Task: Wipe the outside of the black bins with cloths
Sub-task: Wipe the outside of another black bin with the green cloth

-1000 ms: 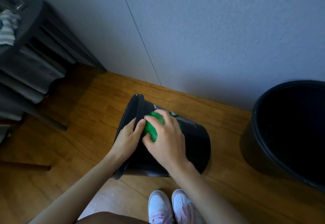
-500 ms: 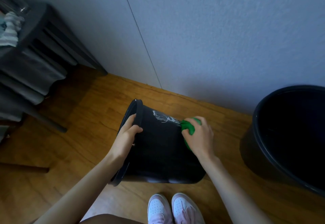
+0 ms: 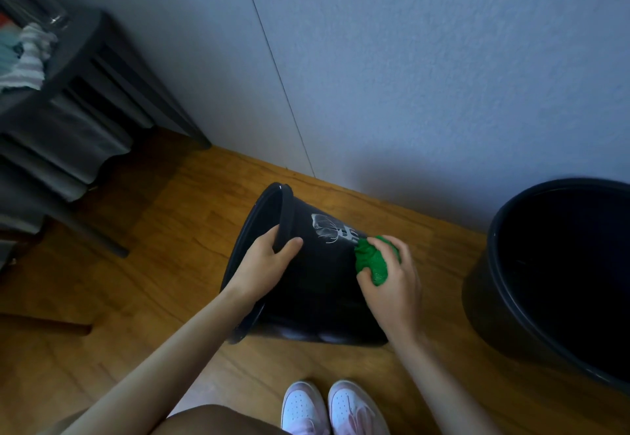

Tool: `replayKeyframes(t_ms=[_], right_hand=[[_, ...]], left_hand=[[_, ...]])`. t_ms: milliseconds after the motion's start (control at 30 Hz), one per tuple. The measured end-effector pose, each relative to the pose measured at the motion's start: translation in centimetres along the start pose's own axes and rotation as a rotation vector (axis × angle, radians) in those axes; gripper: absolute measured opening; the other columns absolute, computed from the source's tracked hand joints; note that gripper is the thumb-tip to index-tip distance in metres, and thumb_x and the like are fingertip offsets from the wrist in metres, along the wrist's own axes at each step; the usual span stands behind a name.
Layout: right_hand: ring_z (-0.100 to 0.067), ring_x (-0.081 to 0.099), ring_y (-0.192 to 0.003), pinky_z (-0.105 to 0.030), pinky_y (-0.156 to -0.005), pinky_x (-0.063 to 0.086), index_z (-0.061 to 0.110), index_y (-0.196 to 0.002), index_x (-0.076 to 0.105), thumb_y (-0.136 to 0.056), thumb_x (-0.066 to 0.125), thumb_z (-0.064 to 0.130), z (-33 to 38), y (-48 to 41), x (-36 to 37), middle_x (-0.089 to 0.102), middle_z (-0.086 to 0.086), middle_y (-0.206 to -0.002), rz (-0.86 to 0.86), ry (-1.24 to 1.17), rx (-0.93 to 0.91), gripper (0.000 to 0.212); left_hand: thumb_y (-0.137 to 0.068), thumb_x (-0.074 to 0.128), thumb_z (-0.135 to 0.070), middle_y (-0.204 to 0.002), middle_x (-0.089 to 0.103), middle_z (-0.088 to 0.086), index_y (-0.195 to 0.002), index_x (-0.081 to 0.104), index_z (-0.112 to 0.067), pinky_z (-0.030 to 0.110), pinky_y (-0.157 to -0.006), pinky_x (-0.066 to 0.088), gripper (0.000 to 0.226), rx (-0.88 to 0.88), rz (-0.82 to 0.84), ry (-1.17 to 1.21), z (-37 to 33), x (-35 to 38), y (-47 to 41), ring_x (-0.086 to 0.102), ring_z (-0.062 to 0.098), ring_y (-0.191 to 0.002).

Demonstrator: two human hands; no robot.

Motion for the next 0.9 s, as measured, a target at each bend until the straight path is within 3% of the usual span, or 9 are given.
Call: replayKeyframes(t_ms=[100,167,267,333,433,567,700,800,900], right_hand=[[-0.02,0.055,-0.107,-0.028,-0.085,0.043,0.021,-0.111,0.062,-0.07,0.061,0.017,1.2,0.3,-0.4,0.054,0.0,-0.121,-0.042,-0.052,-0.035,0.041],[-0.018,0.053,-0.109,-0.026,-0.085,0.042,0.022,-0.11,0.062,-0.071,0.057,0.022,2.4,0.7,-0.4,0.054,0.001,-0.121,-0.046,-0.072,-0.058,0.04],[-0.015,0.05,-0.114,-0.023,-0.09,0.041,0.023,-0.113,0.06,-0.072,0.052,0.028,5.4,1.7,0.0,0.052,0.002,-0.124,-0.022,-0.098,-0.128,0.042],[-0.015,0.049,-0.116,-0.023,-0.091,0.04,0.023,-0.114,0.059,-0.072,0.051,0.029,7.8,2.1,0.5,0.052,0.002,-0.125,-0.004,-0.108,-0.194,0.044],[-0.016,0.049,-0.116,-0.027,-0.087,0.045,0.025,-0.113,0.059,-0.073,0.053,0.031,10.1,2.0,1.2,0.053,0.004,-0.125,0.012,-0.044,-0.263,0.042],[-0.019,0.05,-0.113,-0.031,-0.078,0.049,0.028,-0.113,0.06,-0.075,0.052,0.035,9.2,0.4,2.2,0.051,0.006,-0.125,0.065,0.027,-0.268,0.04],[-0.023,0.048,-0.111,-0.029,-0.075,0.045,0.026,-0.115,0.063,-0.079,0.06,0.029,3.9,-2.4,2.8,0.05,0.002,-0.126,0.118,0.101,-0.09,0.037],[-0.033,0.051,-0.107,-0.034,-0.084,0.041,0.022,-0.113,0.065,-0.079,0.063,0.022,-2.4,-3.7,2.0,0.052,-0.005,-0.123,0.11,0.159,0.108,0.035],[-0.032,0.048,-0.109,-0.036,-0.09,0.039,0.02,-0.119,0.061,-0.083,0.061,0.022,-6.0,-3.3,1.4,0.048,-0.007,-0.126,0.162,0.208,0.207,0.036]], left_hand=[[-0.095,0.05,-0.018,-0.096,0.067,-0.01,-0.095,0.057,-0.035,0.017,-0.073,0.05,0.018,0.006,0.037,0.03,-0.2,0.4,0.0,0.063,0.002,-0.09],[-0.095,0.05,-0.018,-0.097,0.068,-0.005,-0.094,0.059,-0.033,0.026,-0.08,0.051,0.017,-0.043,0.039,0.071,0.1,0.5,0.0,0.064,0.009,-0.092],[-0.095,0.047,-0.035,-0.098,0.068,0.0,-0.099,0.063,-0.022,0.032,-0.086,0.05,0.021,-0.058,0.024,0.061,0.4,0.6,0.0,0.064,0.014,-0.094],[-0.095,0.041,-0.045,-0.088,0.067,-0.001,-0.092,0.062,-0.014,0.029,-0.079,0.047,0.037,-0.033,0.009,0.026,0.4,0.8,0.0,0.062,0.011,-0.084],[-0.096,0.039,-0.042,-0.068,0.052,-0.002,-0.077,0.053,-0.011,0.026,-0.064,0.04,0.039,0.0,-0.047,0.008,0.3,0.6,0.1,0.05,0.009,-0.064],[-0.097,0.038,-0.041,-0.067,0.049,-0.001,-0.074,0.051,-0.011,0.027,-0.062,0.039,0.04,0.0,-0.084,0.0,0.7,-0.1,0.1,0.048,0.009,-0.063],[-0.097,0.035,-0.042,-0.083,0.064,-0.001,-0.086,0.061,-0.011,0.024,-0.068,0.044,0.043,-0.031,-0.093,0.044,1.5,-0.6,0.4,0.061,0.012,-0.079],[-0.098,0.033,-0.043,-0.095,0.067,-0.006,-0.093,0.063,-0.025,0.021,-0.072,0.044,0.035,-0.052,-0.107,0.09,1.8,-1.1,0.5,0.062,0.006,-0.091],[-0.098,0.033,-0.043,-0.097,0.067,-0.005,-0.094,0.062,-0.026,0.021,-0.074,0.045,0.034,-0.063,-0.114,0.097,1.9,-1.2,0.4,0.061,0.007,-0.093]])
Point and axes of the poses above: each hand's wrist, its own y-axis away from the middle knuckle, its own x-axis out of the palm, z = x × y, the point moved 7 cm from there along -y, towards the middle knuckle
